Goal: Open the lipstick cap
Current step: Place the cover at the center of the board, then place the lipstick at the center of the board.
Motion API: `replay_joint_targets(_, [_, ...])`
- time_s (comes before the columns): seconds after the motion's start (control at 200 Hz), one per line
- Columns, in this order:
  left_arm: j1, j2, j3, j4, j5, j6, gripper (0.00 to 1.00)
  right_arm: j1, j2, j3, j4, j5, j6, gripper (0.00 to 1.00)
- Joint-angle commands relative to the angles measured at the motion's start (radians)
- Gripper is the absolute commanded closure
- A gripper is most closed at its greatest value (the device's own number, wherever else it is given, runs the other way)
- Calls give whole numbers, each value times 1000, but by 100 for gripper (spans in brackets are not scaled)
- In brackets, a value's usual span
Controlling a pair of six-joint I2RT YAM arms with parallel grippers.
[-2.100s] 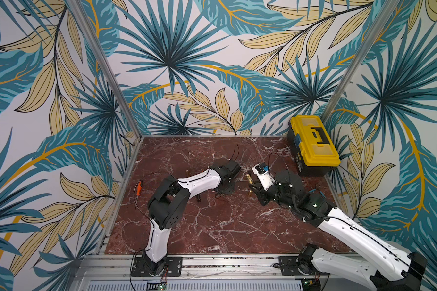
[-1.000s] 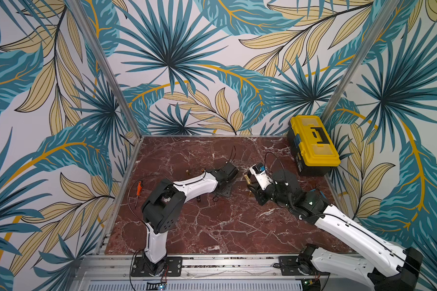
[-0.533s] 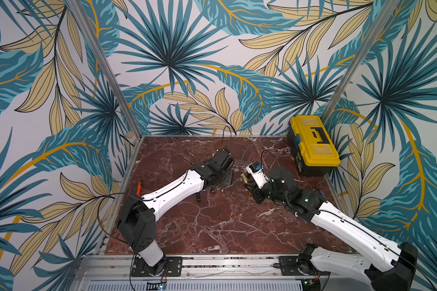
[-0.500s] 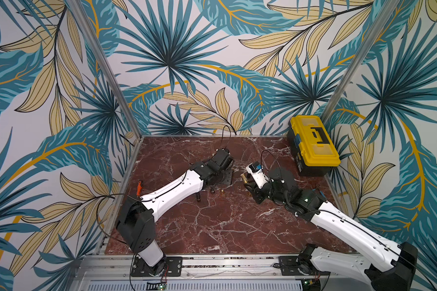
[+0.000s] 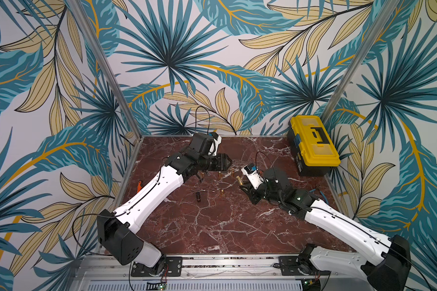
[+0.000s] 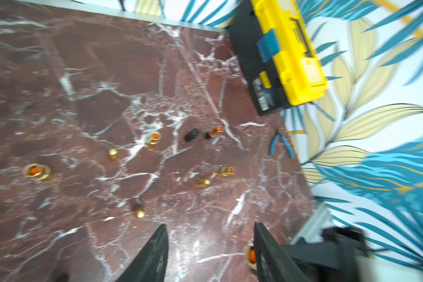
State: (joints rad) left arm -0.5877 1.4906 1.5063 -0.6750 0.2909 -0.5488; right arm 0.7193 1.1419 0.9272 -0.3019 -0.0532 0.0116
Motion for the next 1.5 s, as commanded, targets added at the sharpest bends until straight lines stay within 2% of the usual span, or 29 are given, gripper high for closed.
replay_joint_targets(0.0, [-3, 7, 21, -4, 183, -28, 42, 3, 14, -17, 44, -22, 1, 90])
replay_joint_targets(0.481, [-3, 75, -9, -8, 284, -23, 43, 5, 31, 24, 44, -30, -18, 90])
replay_joint_targets(0.711, [-3, 86, -24, -19, 259, -22, 47, 6, 19, 25, 53, -17, -24, 90])
replay_joint_targets(1.016, [-3, 101, -29, -21, 326, -15, 55, 5, 33, 31, 72, -5, -32, 90])
replay_joint_targets(1.292, [-6, 109, -35, -24, 347, -6, 57, 5, 62, 56, 64, -10, -44, 90])
replay_joint_targets(1.497, [-6, 112, -32, -26, 344, -2, 66, 7, 68, 61, 63, -11, -47, 90])
